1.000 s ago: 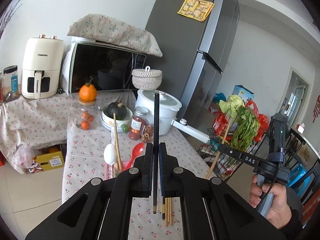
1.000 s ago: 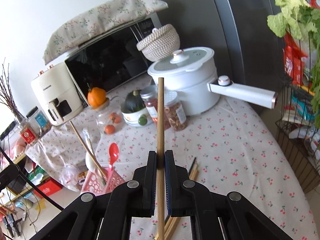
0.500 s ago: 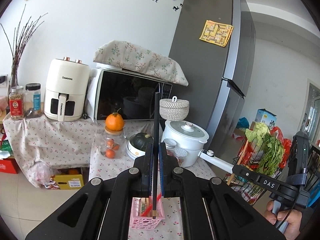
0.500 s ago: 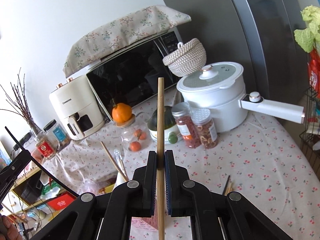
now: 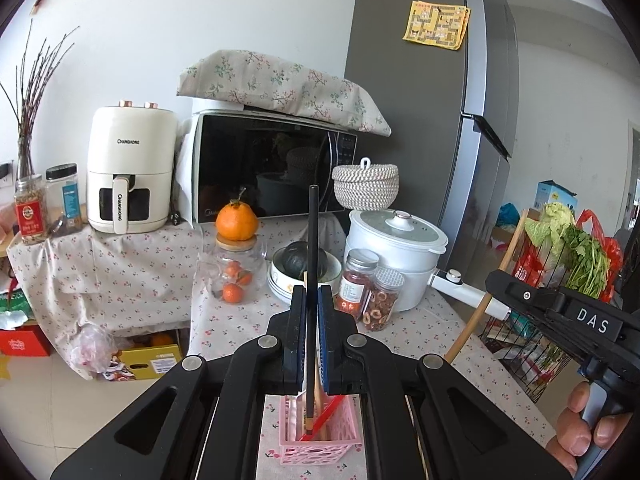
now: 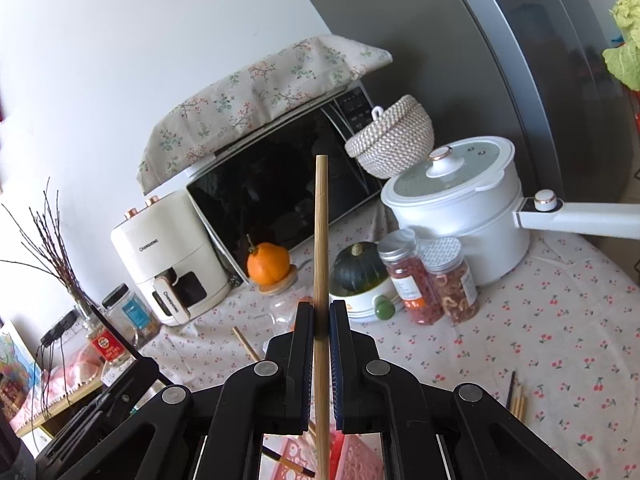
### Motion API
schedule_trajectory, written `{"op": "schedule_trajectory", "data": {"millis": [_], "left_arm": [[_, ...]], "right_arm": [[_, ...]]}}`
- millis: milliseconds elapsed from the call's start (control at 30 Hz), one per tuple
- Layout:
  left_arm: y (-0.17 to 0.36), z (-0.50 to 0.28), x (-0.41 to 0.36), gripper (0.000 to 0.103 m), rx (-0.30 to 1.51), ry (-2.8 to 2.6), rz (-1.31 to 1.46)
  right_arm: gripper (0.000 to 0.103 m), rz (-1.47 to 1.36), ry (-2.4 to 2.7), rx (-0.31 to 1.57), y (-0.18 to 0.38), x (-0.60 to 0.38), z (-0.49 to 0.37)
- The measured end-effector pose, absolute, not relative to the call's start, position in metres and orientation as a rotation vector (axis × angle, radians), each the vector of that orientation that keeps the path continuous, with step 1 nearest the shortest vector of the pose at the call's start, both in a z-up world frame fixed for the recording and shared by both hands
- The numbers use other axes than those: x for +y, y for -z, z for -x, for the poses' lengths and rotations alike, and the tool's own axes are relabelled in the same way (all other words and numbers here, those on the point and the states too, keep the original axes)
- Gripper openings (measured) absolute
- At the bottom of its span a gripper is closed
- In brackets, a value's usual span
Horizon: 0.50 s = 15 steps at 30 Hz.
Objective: Organize utensils
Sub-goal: 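Drop the black chopstick into the pink holder with the left tool while the right tool carries the wooden chopstick, then lower the wooden chopstick into the pink holder and open the right tool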
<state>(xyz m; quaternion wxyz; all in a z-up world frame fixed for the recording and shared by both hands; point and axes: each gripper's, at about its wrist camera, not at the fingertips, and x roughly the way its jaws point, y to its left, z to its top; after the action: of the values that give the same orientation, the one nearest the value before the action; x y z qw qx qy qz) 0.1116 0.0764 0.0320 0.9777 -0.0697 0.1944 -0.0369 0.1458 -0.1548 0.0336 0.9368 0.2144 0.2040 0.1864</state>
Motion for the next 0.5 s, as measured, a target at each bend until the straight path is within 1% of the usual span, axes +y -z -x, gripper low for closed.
{"op": "schedule_trajectory", "data": {"millis": [233,400,500], "left_arm": [[-0.007,-0.136,0.076,0.005,0.497,0.099,0.171],[0.004,-0.146,0.075,0.005,0.516,0.102,0.176],[0.006,-0.15,0.074,0.007,0.542,0.118,0.186]], "right_arm": [[0.006,-0.432,-0.366,0.42,-0.024,-0.142,-0.156],[0.007,-0.402,-0.351,0.413,-0.02,-0.133,-0.162],[0.007,-0.39,-0.343,0.402,-0.019,-0.13,-0.164]]}}
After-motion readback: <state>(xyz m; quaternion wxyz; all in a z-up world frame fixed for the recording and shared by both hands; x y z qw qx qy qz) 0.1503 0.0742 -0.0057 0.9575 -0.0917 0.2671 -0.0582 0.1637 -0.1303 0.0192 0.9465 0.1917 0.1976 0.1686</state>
